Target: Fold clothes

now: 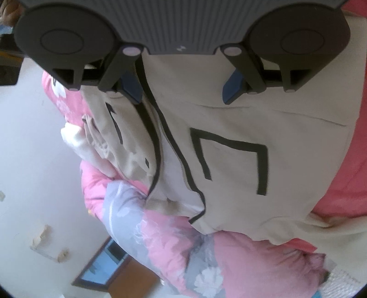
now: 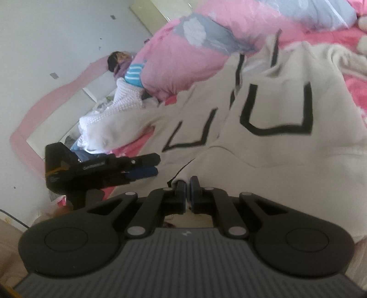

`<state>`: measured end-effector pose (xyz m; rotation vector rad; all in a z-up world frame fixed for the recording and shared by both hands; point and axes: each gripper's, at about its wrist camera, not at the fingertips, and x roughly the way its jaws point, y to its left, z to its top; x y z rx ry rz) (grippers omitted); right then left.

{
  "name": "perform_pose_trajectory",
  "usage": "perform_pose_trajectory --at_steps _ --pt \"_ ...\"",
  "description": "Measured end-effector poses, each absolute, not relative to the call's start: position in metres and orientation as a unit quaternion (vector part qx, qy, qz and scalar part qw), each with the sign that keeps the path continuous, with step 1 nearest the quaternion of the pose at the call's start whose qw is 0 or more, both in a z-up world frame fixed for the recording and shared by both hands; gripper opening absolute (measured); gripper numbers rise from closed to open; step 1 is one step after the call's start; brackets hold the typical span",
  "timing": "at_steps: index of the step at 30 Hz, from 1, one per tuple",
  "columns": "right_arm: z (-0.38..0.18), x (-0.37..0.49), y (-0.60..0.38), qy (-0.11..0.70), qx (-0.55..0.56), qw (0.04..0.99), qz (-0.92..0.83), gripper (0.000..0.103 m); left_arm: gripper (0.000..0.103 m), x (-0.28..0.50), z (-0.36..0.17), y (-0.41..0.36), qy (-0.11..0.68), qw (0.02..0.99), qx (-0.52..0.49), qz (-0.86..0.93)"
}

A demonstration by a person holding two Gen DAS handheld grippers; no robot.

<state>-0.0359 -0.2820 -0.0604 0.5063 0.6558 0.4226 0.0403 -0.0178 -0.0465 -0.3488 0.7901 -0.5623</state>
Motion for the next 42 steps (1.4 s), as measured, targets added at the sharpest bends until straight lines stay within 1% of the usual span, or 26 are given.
perform_pose_trajectory --at_steps 2,5,8,9,10,11,12,13,14,17,18,22,23,25,27,28,31,34,36,39,40,42 --pt "-0.067 -0.033 -0.277 0.338 0.227 0.892 0.199 0.003 0.077 0.038 -0.047 -0.023 0.379 0.869 -0.159 -0.277" --pt "-0.072 -0.034 -0.263 0.357 0.171 0.899 0.185 0.003 0.077 0.034 -0.048 -0.032 0.381 0.868 -0.142 -0.283" --pt "-0.07 -0.038 -0.247 0.352 0.1 0.915 0.168 0.006 0.077 0.031 -0.049 -0.036 0.383 0.868 -0.134 -0.287" --pt "-0.068 -0.041 -0.241 0.343 0.07 0.922 0.164 0.01 0.077 0.031 -0.05 -0.036 0.383 0.868 -0.134 -0.287" --pt "-0.064 -0.045 -0.234 0.33 0.033 0.929 0.161 0.021 0.077 0.032 -0.05 -0.036 0.384 0.867 -0.136 -0.287" --pt "-0.062 -0.049 -0.227 0.316 -0.005 0.935 0.159 0.027 0.077 0.033 -0.051 -0.035 0.384 0.867 -0.138 -0.287" --pt "-0.06 -0.052 -0.218 0.299 -0.046 0.94 0.158 0.038 0.077 0.034 -0.051 -0.034 0.385 0.866 -0.14 -0.286" --pt "-0.059 -0.056 -0.209 0.283 -0.089 0.942 0.157 0.044 0.077 0.034 -0.052 -0.034 0.385 0.866 -0.142 -0.286" --pt "-0.059 -0.059 -0.2 0.267 -0.135 0.941 0.157 0.044 0.077 0.034 -0.052 -0.033 0.385 0.866 -0.144 -0.285" --pt "-0.065 -0.063 -0.177 0.238 -0.244 0.926 0.161 0.045 0.077 0.035 -0.053 -0.03 0.385 0.866 -0.148 -0.283" --pt "-0.066 -0.062 -0.174 0.234 -0.256 0.924 0.162 0.044 0.077 0.035 -0.053 -0.029 0.385 0.866 -0.15 -0.282" --pt "-0.062 -0.052 -0.183 0.241 -0.201 0.935 0.163 0.04 0.077 0.035 -0.054 -0.025 0.384 0.868 -0.154 -0.276" --pt "-0.061 -0.05 -0.186 0.243 -0.188 0.938 0.163 0.037 0.077 0.035 -0.054 -0.023 0.383 0.868 -0.156 -0.275" --pt "-0.059 -0.045 -0.191 0.246 -0.16 0.942 0.163 0.022 0.077 0.036 -0.054 -0.021 0.383 0.868 -0.158 -0.273" --pt "-0.057 -0.039 -0.202 0.247 -0.119 0.95 0.15 0.015 0.077 0.035 -0.052 -0.019 0.38 0.871 -0.156 -0.27" --pt "-0.056 -0.035 -0.209 0.246 -0.096 0.954 0.142 0.012 0.077 0.035 -0.052 -0.019 0.379 0.872 -0.154 -0.269" --pt "-0.054 -0.027 -0.227 0.242 -0.046 0.963 0.112 0.008 0.077 0.034 -0.05 -0.015 0.376 0.875 -0.151 -0.264" --pt "-0.055 -0.026 -0.233 0.234 -0.02 0.967 0.104 0.008 0.077 0.036 -0.049 -0.012 0.374 0.877 -0.154 -0.26" --pt "-0.057 -0.027 -0.231 0.242 -0.016 0.962 0.124 0.008 0.077 0.039 -0.049 -0.011 0.372 0.877 -0.153 -0.26" --pt "-0.066 -0.031 -0.216 0.289 -0.057 0.941 0.164 0.014 0.077 0.045 -0.049 -0.015 0.372 0.877 -0.148 -0.267" --pt "-0.069 -0.033 -0.211 0.298 -0.076 0.937 0.166 0.019 0.077 0.048 -0.049 -0.017 0.371 0.876 -0.146 -0.27" --pt "-0.065 -0.036 -0.214 0.308 -0.074 0.933 0.169 0.024 0.077 0.054 -0.049 -0.022 0.369 0.875 -0.139 -0.28"
